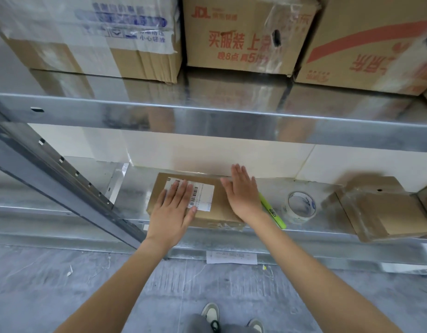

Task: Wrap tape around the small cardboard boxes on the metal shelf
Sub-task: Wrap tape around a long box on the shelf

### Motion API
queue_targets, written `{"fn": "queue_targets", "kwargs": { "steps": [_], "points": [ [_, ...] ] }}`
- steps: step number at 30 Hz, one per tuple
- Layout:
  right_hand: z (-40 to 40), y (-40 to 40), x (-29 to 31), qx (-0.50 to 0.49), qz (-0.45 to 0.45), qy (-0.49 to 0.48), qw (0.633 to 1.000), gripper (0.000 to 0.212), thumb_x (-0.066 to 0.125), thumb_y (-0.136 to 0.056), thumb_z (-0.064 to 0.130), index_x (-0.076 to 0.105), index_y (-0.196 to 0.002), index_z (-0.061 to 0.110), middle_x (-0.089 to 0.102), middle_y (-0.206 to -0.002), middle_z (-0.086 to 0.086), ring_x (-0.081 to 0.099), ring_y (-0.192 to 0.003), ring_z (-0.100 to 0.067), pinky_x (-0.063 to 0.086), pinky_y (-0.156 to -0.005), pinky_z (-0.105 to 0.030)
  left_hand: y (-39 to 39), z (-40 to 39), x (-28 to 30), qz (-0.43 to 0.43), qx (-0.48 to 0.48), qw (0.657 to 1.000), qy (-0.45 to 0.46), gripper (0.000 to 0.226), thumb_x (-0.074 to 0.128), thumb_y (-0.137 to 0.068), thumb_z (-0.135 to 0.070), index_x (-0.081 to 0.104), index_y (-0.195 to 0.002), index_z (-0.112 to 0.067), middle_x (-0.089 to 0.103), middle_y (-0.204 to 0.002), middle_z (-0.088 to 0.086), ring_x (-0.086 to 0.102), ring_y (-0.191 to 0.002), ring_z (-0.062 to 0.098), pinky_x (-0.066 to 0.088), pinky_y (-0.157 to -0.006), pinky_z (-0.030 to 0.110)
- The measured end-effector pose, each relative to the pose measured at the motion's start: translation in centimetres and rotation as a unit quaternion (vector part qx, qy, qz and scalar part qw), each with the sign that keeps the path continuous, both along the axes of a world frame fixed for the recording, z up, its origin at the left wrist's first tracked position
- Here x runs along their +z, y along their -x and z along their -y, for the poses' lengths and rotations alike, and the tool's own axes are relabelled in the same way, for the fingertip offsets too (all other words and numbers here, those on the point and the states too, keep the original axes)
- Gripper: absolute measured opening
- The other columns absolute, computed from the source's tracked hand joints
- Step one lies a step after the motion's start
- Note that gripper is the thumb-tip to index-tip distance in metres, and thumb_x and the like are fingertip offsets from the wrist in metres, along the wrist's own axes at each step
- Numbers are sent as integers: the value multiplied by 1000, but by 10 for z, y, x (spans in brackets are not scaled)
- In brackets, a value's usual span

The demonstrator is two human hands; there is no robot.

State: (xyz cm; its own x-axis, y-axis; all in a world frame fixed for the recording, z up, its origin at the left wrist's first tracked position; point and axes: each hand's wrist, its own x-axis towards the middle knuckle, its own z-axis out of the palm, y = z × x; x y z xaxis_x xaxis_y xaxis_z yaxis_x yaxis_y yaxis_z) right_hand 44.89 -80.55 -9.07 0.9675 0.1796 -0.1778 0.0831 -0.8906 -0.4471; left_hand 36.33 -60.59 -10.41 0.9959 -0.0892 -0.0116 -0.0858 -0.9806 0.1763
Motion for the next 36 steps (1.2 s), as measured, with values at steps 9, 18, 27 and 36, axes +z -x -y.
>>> {"fn": "queue_targets", "kwargs": {
  "steps": [9, 18, 27, 36],
  "points": [
    [0, 88, -13, 108, 75, 130, 983, 90, 4, -92, 70, 7, -154, 5, 1, -162, -10, -5, -150, -21, -9, -120, -44, 0, 2, 3, -4, -1, 1000, -2, 75, 0, -97, -56, 25, -154, -14, 25, -160, 4, 19, -150, 24, 20, -121, 44],
    [15, 114, -12, 141, 144, 74, 977, 74, 60, -92, 42, 32, -149, 4, 24, -157, -9, 26, -145, -25, 22, -118, -48, -1, 2, 3, -3, -8, 1000, 2, 86, -13, -91, -64, 19, -155, -17, 19, -162, 2, 12, -151, 22, 11, -123, 41],
    [54, 75, -28, -74, -99, -363, 923, 98, 83, -74, 14, 23, -149, 35, 48, -122, 46, 50, -122, 9, 41, -100, -14, 12, -18, 9, -60, 102, 992, 31, 116, 20, -65, -96, 15, -156, -25, 3, -164, 10, -3, -151, 31, 12, -119, 54],
    [55, 32, 22, -84, -22, -155, 984, 48, 45, -92, 62, 68, -111, 24, 69, -92, 4, 63, -94, -17, 36, -73, -26, -11, -9, 44, 49, 193, 975, 96, 77, 47, -85, -72, 54, -135, -13, 40, -151, 8, 35, -136, 31, 49, -89, 47]
  ]
}}
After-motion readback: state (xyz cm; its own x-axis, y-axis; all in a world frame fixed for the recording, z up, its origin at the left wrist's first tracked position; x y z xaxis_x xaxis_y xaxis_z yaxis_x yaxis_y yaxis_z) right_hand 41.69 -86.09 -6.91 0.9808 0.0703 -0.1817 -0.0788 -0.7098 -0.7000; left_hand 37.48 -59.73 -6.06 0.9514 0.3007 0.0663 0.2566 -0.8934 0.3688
